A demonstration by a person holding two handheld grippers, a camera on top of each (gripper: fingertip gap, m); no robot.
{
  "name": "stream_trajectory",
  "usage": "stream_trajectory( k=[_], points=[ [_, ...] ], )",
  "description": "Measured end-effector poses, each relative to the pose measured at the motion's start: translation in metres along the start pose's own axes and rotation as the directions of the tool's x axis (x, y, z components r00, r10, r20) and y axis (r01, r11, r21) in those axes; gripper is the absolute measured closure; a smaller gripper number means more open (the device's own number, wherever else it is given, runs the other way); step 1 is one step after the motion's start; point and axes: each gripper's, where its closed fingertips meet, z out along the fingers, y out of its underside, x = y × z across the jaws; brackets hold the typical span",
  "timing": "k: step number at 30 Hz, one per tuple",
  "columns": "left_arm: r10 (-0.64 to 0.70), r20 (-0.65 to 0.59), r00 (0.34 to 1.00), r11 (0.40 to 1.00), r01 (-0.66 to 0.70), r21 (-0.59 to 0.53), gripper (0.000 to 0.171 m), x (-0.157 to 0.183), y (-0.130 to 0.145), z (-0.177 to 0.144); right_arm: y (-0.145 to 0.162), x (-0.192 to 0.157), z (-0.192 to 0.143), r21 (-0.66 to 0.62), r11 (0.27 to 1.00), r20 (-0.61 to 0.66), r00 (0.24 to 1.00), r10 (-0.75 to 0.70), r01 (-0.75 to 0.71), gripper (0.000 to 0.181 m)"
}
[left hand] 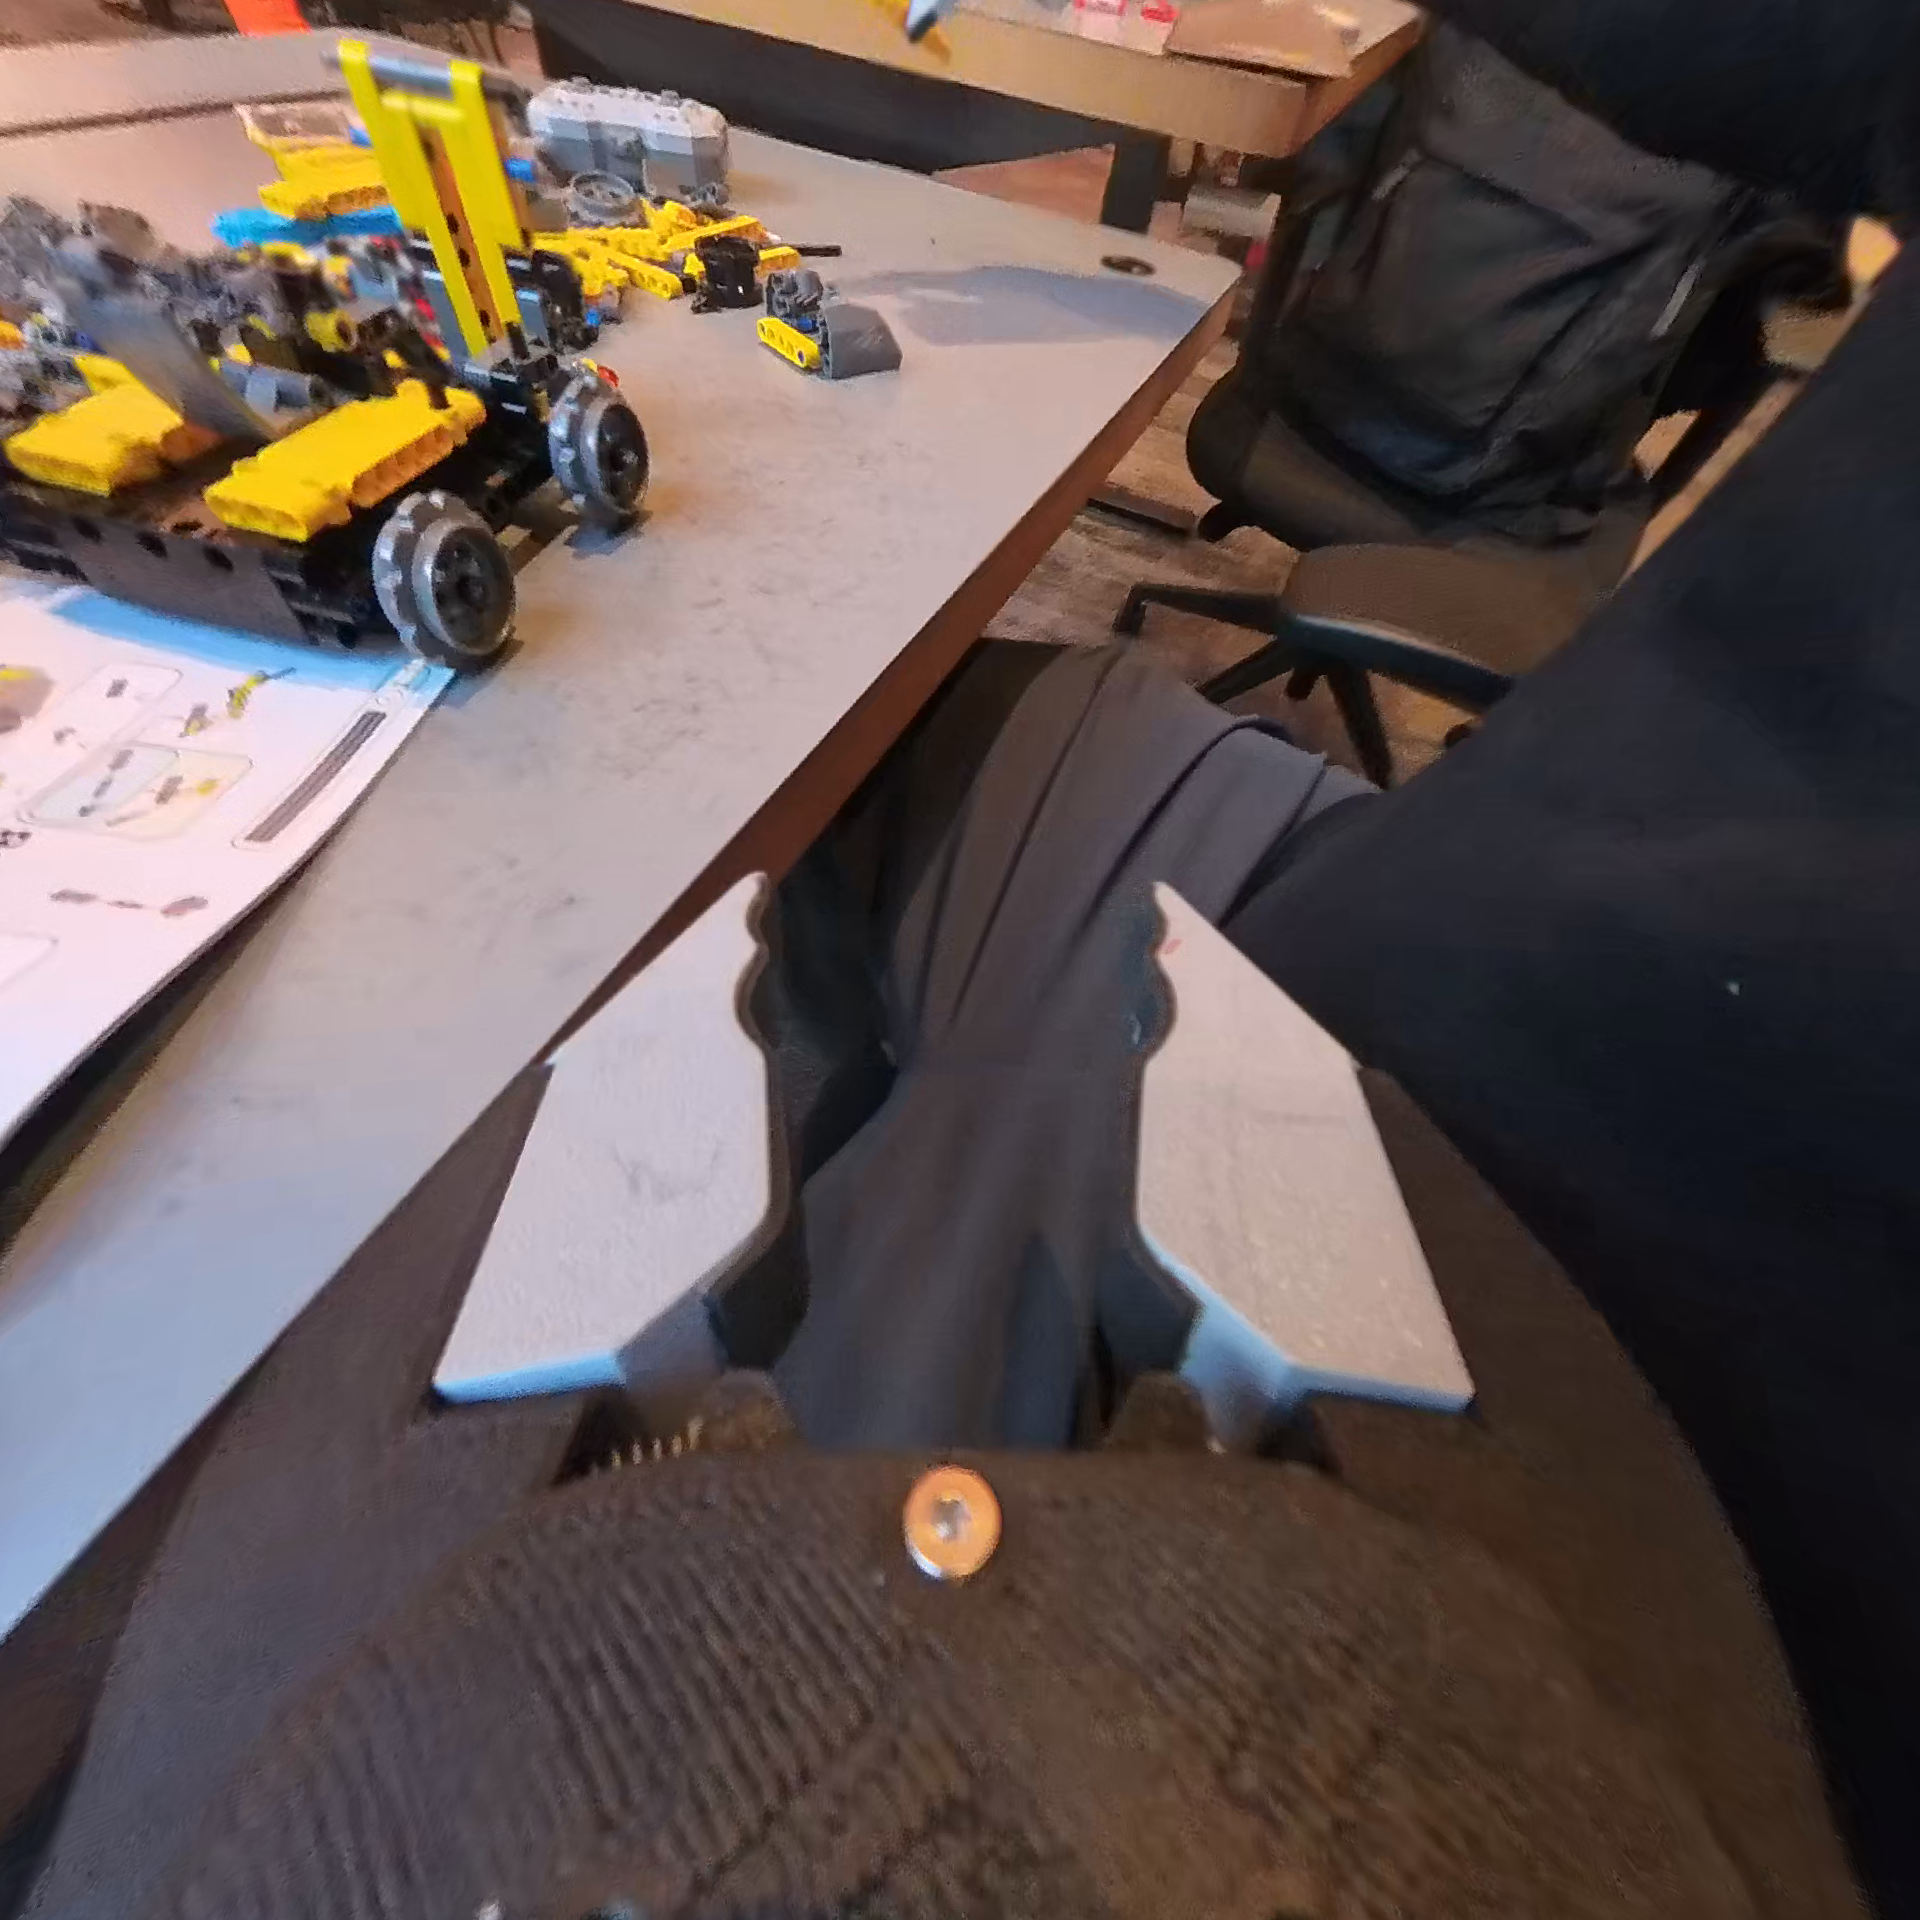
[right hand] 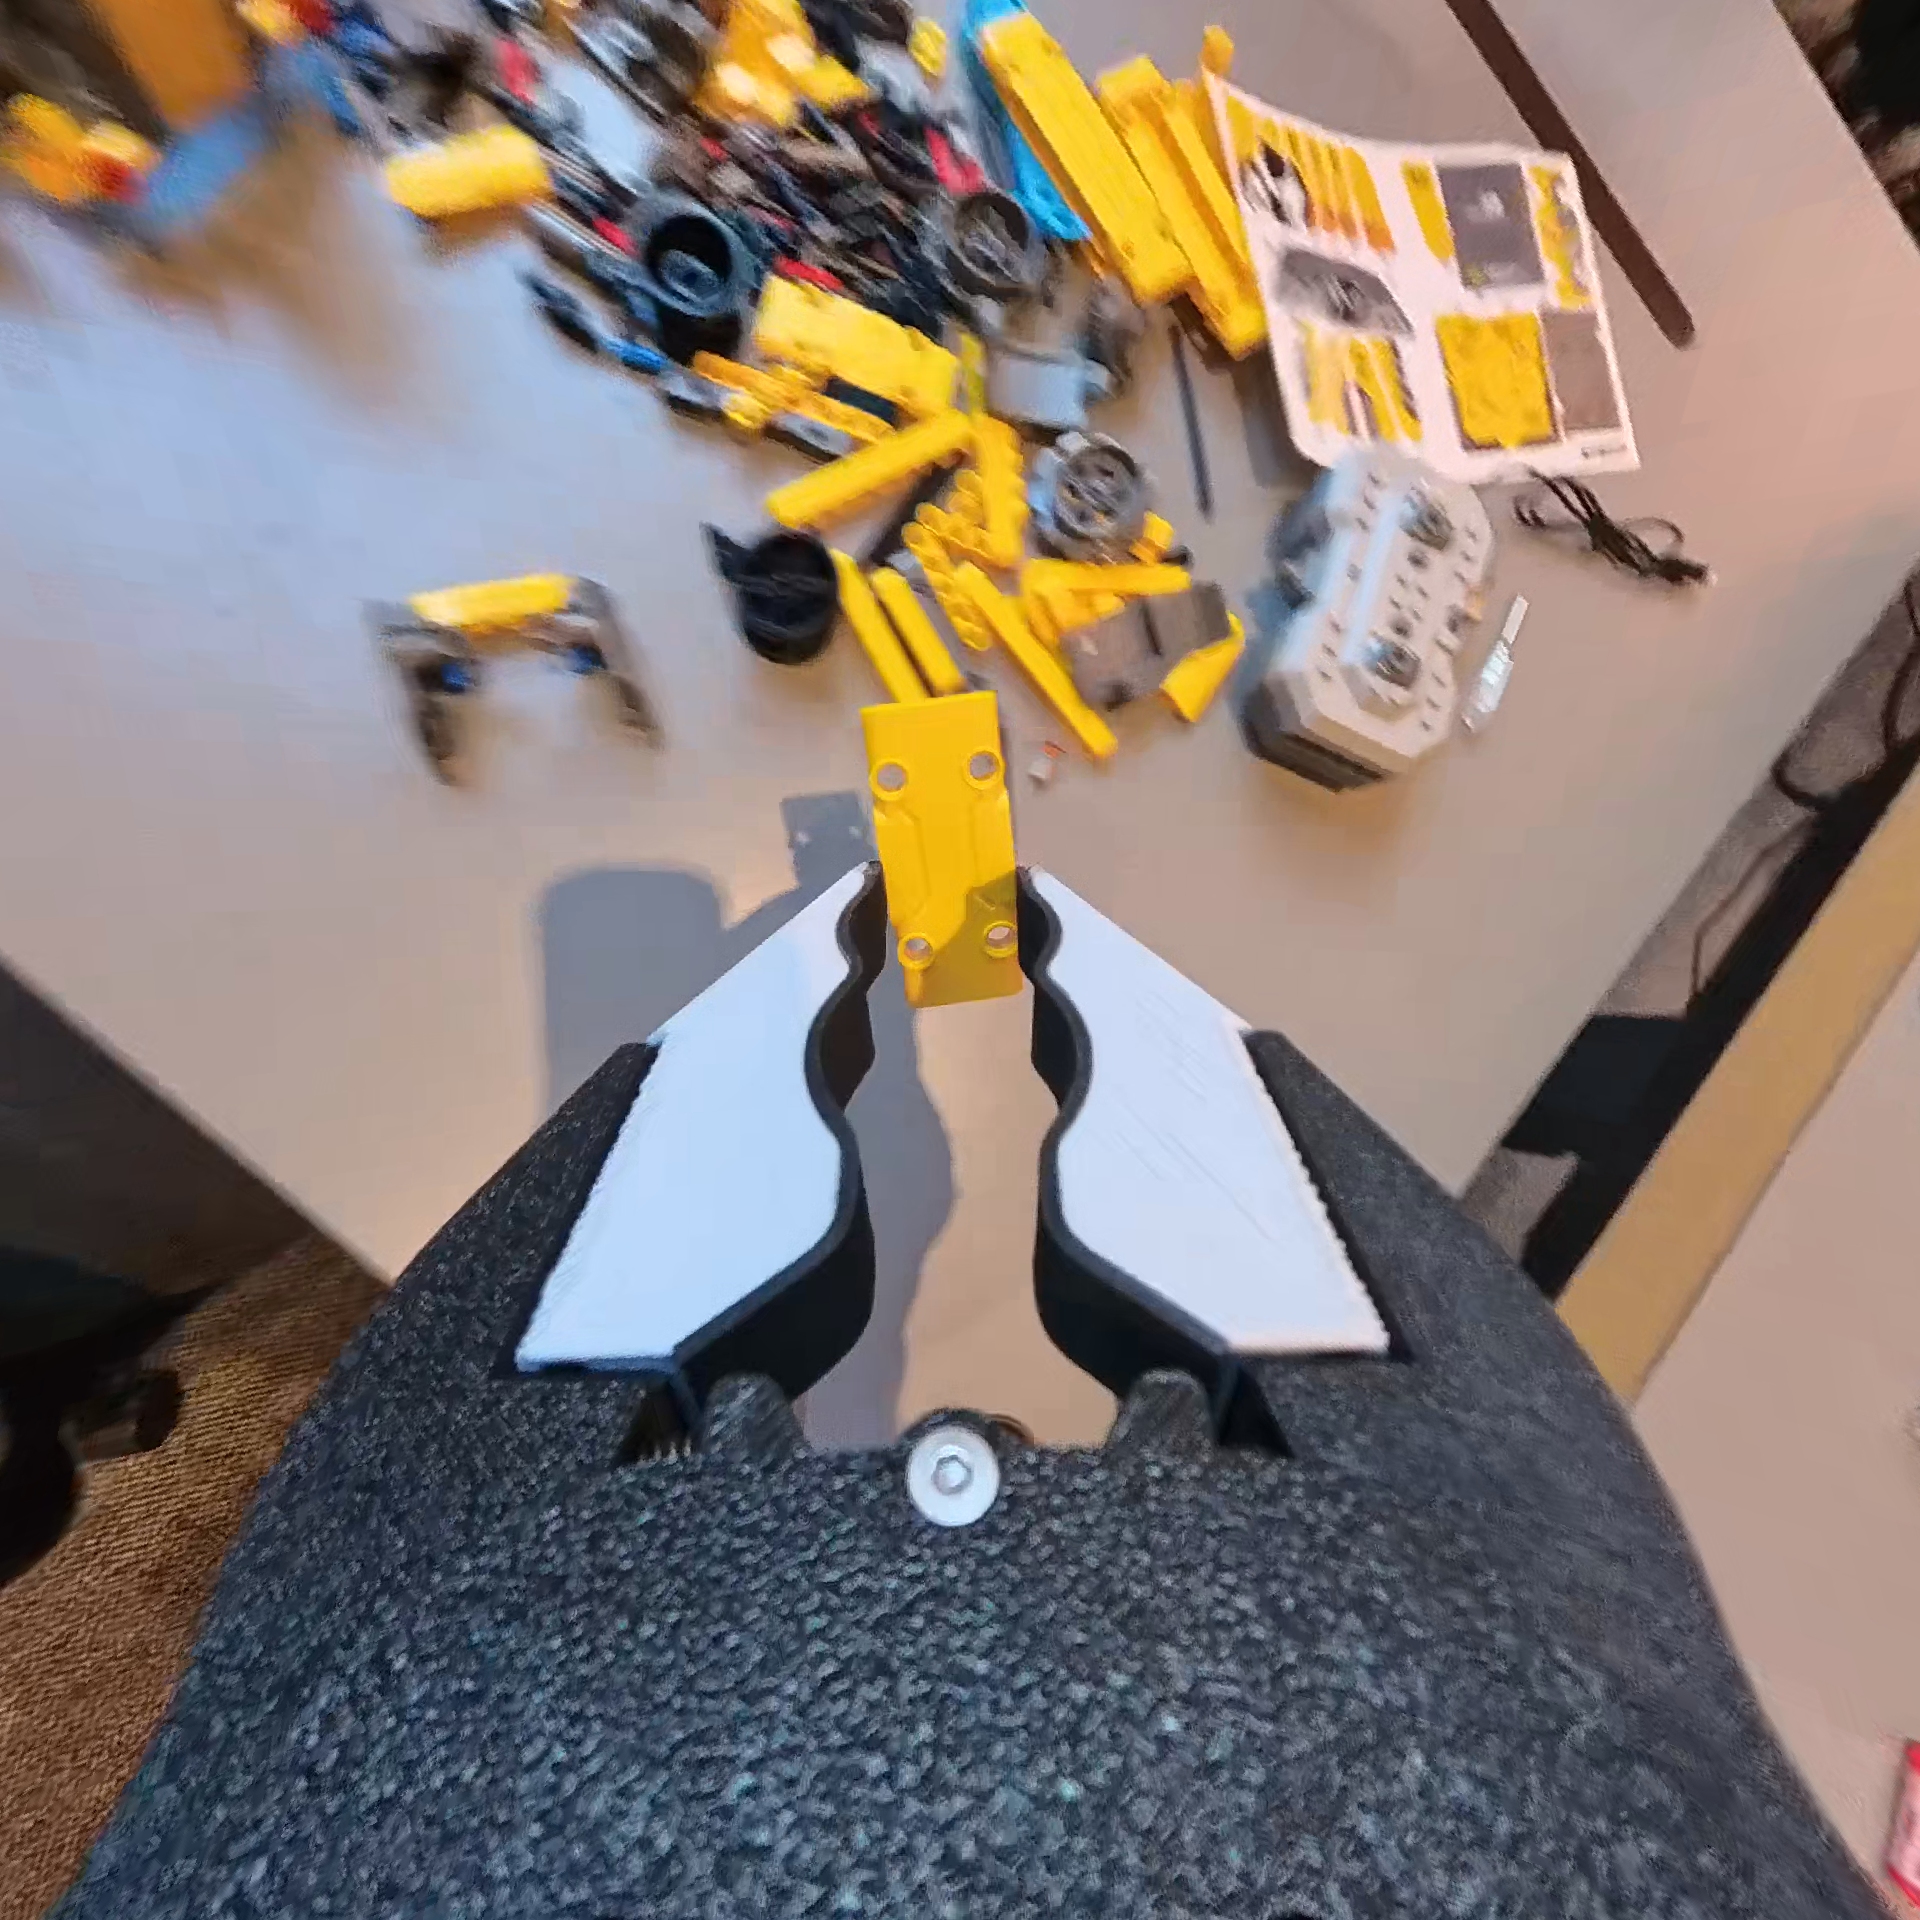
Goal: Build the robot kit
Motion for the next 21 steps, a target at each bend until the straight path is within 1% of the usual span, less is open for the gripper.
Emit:
stream_trajectory(
  k=[3, 5, 7, 9, 12, 14, 16, 18, 21],
  points=[
    [-0.079, -0.018, 0.997, 0.997, 0.079, 0.022, 0.105, -0.005, -0.001, -0.005, -0.029, -0.051, -0.008, 0.034, 0.997, 0.051, 0.997, -0.064, 0.063, 0.156],
    [-0.112, -0.017, 0.994, 0.993, 0.112, 0.04, 0.105, -0.011, -0.005, -0.009, -0.048, -0.089, -0.005, 0.058, 0.992, 0.091, 0.988, -0.121, 0.116, 0.156],
    [-0.122, 0.002, 0.993, 0.991, 0.121, 0.058, 0.107, -0.017, -0.009, -0.015, -0.065, -0.126, 0.005, 0.083, 0.983, 0.127, 0.976, -0.176, 0.166, 0.156],
    [-0.121, 0.017, 0.993, 0.991, 0.12, 0.06, 0.107, -0.022, -0.01, -0.018, -0.076, -0.16, 0.021, 0.088, 0.978, 0.174, 0.964, -0.201, 0.188, 0.156],
    [-0.126, 0.043, 0.991, 0.991, 0.124, 0.044, 0.108, -0.028, -0.007, -0.02, -0.076, -0.2, 0.047, 0.032, 0.973, 0.234, 0.945, -0.228, 0.227, 0.156],
    [-0.123, 0.045, 0.991, 0.992, 0.121, 0.043, 0.108, -0.028, -0.008, -0.021, -0.075, -0.219, 0.061, 0.001, 0.968, 0.272, 0.932, -0.242, 0.251, 0.156],
    [-0.118, 0.044, 0.992, 0.992, 0.116, 0.046, 0.108, -0.028, -0.009, -0.022, -0.072, -0.227, 0.071, -0.024, 0.959, 0.284, 0.922, -0.263, 0.281, 0.156],
    [-0.121, 0.043, 0.992, 0.992, 0.119, 0.041, 0.108, -0.027, -0.008, -0.022, -0.069, -0.233, 0.076, -0.034, 0.945, 0.3, 0.905, -0.3, 0.325, 0.156],
    [-0.131, 0.04, 0.991, 0.991, 0.13, 0.032, 0.108, -0.027, -0.005, -0.019, -0.061, -0.24, 0.078, -0.047, 0.935, 0.339, 0.886, -0.316, 0.351, 0.156]
  ],
)
